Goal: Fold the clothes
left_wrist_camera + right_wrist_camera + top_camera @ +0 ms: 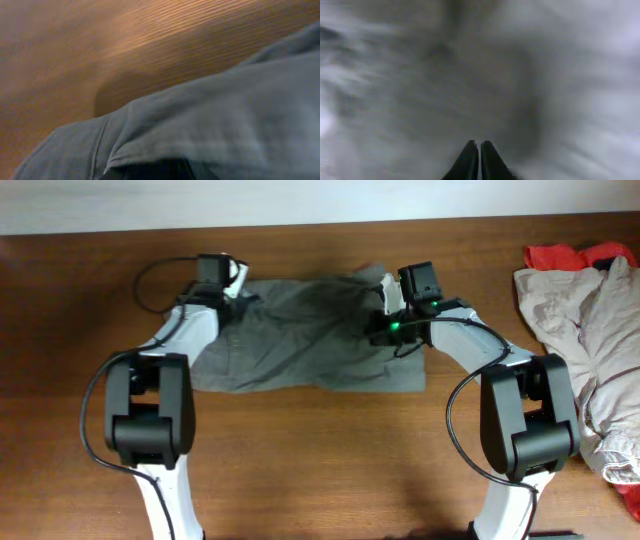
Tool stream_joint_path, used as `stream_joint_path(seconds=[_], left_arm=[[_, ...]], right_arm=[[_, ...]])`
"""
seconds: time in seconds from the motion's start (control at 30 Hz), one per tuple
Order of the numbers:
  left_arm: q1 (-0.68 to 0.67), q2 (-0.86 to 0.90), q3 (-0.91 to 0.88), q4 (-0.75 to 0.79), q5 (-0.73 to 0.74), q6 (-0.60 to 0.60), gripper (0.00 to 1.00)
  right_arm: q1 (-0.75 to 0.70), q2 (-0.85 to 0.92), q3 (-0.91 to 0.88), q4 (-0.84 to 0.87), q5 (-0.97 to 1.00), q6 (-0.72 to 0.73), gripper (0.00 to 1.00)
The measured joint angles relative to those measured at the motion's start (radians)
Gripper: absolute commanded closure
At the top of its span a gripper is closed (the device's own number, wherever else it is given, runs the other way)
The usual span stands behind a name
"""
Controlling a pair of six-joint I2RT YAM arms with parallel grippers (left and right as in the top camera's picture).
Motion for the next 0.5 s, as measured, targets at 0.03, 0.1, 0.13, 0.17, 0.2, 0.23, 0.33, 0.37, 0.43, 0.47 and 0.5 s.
stream_joint_path(seconds=[0.03, 0.1, 0.13, 0.17, 0.2, 0.23, 0.33, 0.37, 0.43, 0.47, 0.5], left_arm=[[0.017, 0.001, 0.000, -0.010, 0.002, -0.010, 0.76], [0.050, 0.002, 0.000, -0.023, 0.010, -0.022, 0.76], [0.063, 0.002, 0.000, -0.026, 0.016, -0.027, 0.75], [0.075, 0.002, 0.000, -0.029, 0.021, -0.032, 0.73], [0.079, 0.002, 0.000, -0.029, 0.024, -0.034, 0.72], [0.086, 0.002, 0.000, -0.031, 0.029, -0.039, 0.71], [0.084, 0.002, 0.000, -0.037, 0.037, -0.043, 0.70], [0.081, 0.002, 0.000, -0.039, 0.040, -0.043, 0.69], [0.075, 0.002, 0.000, -0.042, 0.051, -0.043, 0.61], [0.071, 0.002, 0.000, -0.041, 0.056, -0.045, 0.60], [0.069, 0.002, 0.000, -0.041, 0.063, -0.045, 0.58]], right_arm=[[0.000, 0.000, -0.007, -0.011, 0.025, 0.000, 0.89], [0.000, 0.000, -0.023, -0.041, 0.067, -0.001, 0.91], [0.000, 0.002, -0.031, -0.056, 0.086, 0.000, 0.92], [0.000, 0.004, -0.040, -0.063, 0.102, 0.006, 0.94], [0.000, 0.004, -0.047, -0.060, 0.113, 0.010, 0.95], [0.001, 0.002, -0.048, -0.063, 0.129, 0.024, 0.96], [0.005, -0.006, -0.048, -0.098, 0.182, 0.082, 0.96], [0.005, -0.010, -0.048, -0.113, 0.198, 0.096, 0.96], [-0.001, -0.018, -0.048, -0.157, 0.239, 0.139, 0.96], [-0.008, -0.021, -0.047, -0.180, 0.256, 0.158, 0.96], [-0.017, -0.023, -0.047, -0.200, 0.267, 0.175, 0.96]])
